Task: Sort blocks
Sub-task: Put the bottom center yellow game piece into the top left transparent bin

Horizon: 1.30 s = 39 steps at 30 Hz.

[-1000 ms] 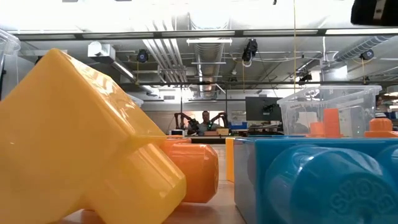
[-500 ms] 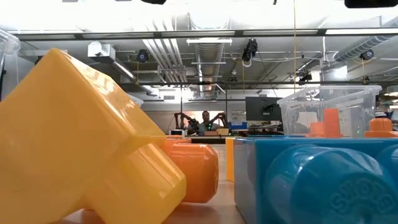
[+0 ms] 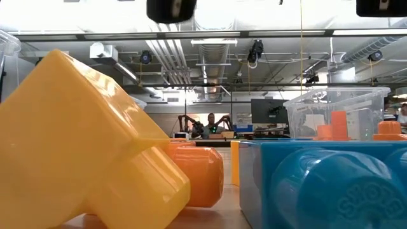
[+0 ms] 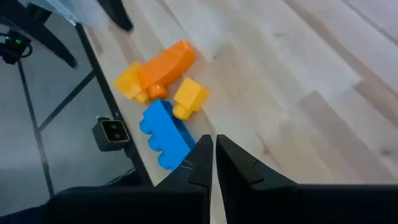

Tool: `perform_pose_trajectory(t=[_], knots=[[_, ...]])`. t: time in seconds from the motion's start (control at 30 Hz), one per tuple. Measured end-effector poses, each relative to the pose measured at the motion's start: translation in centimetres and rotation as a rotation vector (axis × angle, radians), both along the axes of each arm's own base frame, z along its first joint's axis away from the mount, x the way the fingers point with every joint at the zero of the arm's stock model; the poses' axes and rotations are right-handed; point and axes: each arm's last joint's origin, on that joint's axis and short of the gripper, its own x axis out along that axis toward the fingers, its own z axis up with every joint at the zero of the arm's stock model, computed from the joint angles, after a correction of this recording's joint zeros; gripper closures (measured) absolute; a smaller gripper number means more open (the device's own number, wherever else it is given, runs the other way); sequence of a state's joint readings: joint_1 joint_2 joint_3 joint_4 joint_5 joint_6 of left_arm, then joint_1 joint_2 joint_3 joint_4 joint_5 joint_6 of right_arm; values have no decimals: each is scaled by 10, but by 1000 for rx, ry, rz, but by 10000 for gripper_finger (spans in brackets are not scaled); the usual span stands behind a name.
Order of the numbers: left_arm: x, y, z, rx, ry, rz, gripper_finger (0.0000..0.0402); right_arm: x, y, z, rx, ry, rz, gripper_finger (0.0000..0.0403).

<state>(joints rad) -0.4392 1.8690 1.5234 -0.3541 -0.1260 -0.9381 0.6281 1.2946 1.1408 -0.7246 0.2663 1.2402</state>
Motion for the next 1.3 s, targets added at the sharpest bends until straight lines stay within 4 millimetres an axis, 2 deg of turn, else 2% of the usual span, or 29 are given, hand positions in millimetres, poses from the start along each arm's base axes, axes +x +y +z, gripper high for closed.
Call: perform_pose_trajectory(t=[0.07, 0.17, 0.23, 0.37, 0.6, 1.3], knots=[[5, -3, -10, 4, 10, -39, 273, -4, -4, 3, -15, -3, -13, 390], [12, -9, -25, 3, 20, -111, 361, -8, -8, 8, -34, -22, -33, 390], [16, -10, -37, 4, 49, -131, 389, -10, -9, 10, -42, -37, -44, 390], [22, -14, -63, 16, 105, -142, 392, -10, -10, 11, -57, -45, -55, 390], [26, -17, -89, -8, 180, -146, 401, -10, -11, 10, -69, -46, -58, 390], [30, -10, -111, 52, 241, -89, 402, -10, -11, 9, -97, -54, -64, 390]])
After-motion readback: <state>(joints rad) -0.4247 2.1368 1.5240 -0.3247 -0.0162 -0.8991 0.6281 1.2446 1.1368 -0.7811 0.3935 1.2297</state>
